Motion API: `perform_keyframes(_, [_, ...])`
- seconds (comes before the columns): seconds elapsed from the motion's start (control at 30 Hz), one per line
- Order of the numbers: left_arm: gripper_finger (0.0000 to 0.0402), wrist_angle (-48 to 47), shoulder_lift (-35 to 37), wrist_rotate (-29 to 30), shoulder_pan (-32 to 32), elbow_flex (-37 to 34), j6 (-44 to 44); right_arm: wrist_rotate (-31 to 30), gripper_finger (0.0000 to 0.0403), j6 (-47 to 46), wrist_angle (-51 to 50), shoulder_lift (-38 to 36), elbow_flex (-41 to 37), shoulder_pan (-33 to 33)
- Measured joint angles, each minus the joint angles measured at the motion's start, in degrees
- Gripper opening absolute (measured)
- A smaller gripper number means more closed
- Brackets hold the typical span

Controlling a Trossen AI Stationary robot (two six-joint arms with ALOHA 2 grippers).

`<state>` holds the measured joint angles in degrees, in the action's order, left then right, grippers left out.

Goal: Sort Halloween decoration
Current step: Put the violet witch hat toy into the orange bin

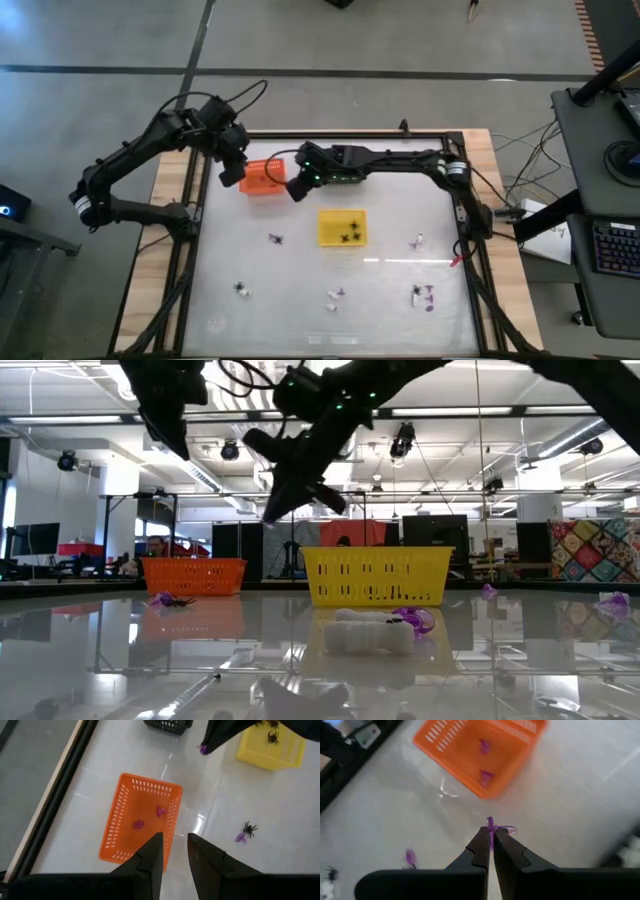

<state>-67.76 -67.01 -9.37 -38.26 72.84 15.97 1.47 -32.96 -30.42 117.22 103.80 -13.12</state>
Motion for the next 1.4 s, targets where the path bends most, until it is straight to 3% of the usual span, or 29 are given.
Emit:
perform_keyframes(0.27, [0.0071, 5.4, 4.3, 0.0, 0.0, -7.0, -3.2, 3.6, 0.0009, 2.6, -0.6, 10.2, 14.2, -1.4])
perform_keyframes(0.5, [0.0071, 5.8, 5.8, 0.0, 0.0, -8.3, -3.7, 5.9, 0.0009, 3.1, -0.9, 15.3, 20.5, -3.1])
perform_keyframes(1.1, [0.0071, 6.8, 5.5, 0.0, 0.0, -8.3, -4.7, 8.2, 0.0012, 4.6, 3.4, 19.7, 21.8, -5.7])
perform_keyframes(1.4, [0.0071, 6.9, 5.4, 0.0, 0.0, -8.3, -4.8, 9.3, 0.0074, 4.7, 4.4, 19.6, 22.1, -5.7])
